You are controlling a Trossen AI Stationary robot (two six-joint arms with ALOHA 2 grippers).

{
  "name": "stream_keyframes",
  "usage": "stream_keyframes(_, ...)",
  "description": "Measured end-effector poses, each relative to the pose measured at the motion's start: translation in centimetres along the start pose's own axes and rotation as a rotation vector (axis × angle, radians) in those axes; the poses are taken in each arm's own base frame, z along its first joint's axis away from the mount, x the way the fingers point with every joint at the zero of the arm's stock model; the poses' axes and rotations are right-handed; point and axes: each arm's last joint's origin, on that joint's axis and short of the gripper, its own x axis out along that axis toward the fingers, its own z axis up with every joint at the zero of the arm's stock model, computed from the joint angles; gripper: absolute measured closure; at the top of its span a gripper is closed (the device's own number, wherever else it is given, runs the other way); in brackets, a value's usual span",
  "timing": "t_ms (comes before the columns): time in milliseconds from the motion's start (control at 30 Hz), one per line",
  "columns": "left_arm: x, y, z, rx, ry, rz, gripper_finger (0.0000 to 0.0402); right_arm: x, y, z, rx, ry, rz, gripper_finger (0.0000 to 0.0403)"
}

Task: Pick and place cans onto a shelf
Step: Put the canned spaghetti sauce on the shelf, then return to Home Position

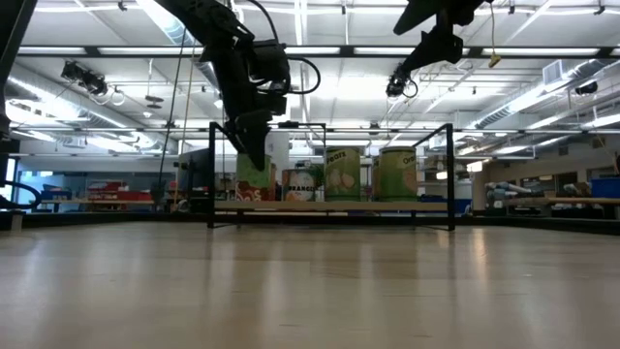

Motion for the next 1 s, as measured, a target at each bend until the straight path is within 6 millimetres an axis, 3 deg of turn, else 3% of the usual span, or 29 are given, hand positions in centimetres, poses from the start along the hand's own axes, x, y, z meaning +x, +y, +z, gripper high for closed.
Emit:
stream_keyframes(167, -0.4, 0.0, 0.1, -0.001, 0.001, 0.000, 0.0042, -0.1, 0.1, 0.1, -0.001, 0.002, 0.013, 0.0041)
stream_keyframes(300, -1.9, 0.3, 1.3, -0.004, -0.036, 0.005, 0.0042, -1.0, 0.4, 0.9, -0.027, -0.023, 0.051, 0.0041)
stream_keyframes(533, -5.6, 0.9, 3.4, -0.014, -0.090, 0.011, 0.0042, -4.3, 0.7, 2.6, -0.134, -0.177, 0.084, 0.0041)
stream_keyframes(633, -7.6, 1.1, 3.7, -0.096, -0.096, -0.031, 0.0045, -6.3, 0.4, 2.8, -0.179, -0.275, 0.076, 0.0044)
stream_keyframes(800, -13.2, 0.3, 4.5, -0.218, -0.383, -0.146, 0.0075, -9.2, -0.6, 1.5, -0.228, -0.440, 0.079, 0.0062)
stream_keyframes(1000, -16.8, -1.7, 3.5, -0.175, -0.707, -0.324, 0.0158, -10.6, -1.7, -1.2, -0.255, -0.576, 0.159, 0.0122)
